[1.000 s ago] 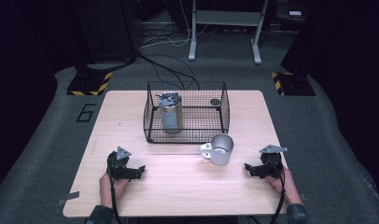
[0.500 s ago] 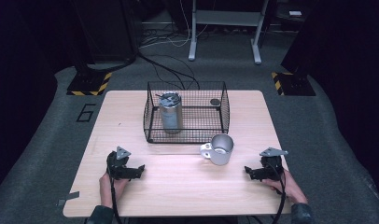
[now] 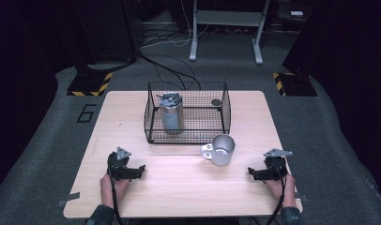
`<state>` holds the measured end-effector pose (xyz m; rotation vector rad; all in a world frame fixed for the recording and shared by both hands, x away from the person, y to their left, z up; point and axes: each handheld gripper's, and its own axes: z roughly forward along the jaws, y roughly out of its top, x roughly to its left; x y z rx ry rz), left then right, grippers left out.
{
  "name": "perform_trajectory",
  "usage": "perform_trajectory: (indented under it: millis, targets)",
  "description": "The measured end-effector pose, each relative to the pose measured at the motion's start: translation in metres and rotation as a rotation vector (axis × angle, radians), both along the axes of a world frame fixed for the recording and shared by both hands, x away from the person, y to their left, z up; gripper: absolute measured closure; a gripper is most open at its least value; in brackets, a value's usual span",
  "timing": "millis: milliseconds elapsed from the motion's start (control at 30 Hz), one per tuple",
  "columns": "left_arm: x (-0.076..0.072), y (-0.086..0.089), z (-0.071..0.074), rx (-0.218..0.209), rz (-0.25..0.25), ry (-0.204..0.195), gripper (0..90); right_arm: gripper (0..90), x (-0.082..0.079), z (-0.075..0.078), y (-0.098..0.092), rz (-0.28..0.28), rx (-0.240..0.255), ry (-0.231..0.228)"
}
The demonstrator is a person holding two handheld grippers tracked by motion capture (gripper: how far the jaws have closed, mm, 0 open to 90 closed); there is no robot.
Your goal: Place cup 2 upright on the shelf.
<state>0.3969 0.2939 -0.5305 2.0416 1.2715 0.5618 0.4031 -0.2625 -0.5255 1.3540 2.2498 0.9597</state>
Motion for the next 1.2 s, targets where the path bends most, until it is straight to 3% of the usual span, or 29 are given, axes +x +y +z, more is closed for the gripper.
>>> perform_trajectory:
  millis: [233, 367, 500, 767, 1200]
  targets:
    - [0.0, 0.0, 0.0, 0.001, 0.003, -0.004, 3.9, 0.0, -0.009, 0.013, 0.009, 0.021, 0.087, -0.04]
    - [0.0, 0.0, 0.0, -0.007, -0.004, 0.011, 4.0, 0.0, -0.012, 0.021, 0.019, 0.067, 0.098, -0.052]
    - [0.0, 0.0, 0.0, 0.001, -0.002, 0.002, 4.2, 0.0, -0.015, 0.03, 0.029, 0.097, 0.147, -0.074]
    - [-0.001, -0.001, 0.0, -0.012, 0.006, 0.003, 4.6, 0.0, -0.012, 0.046, 0.054, 0.152, 0.144, -0.118]
    - [-0.001, -0.001, 0.0, -0.009, 0.001, -0.002, 5.1, 0.0, 0.003, 0.059, 0.084, 0.21, 0.121, -0.12]
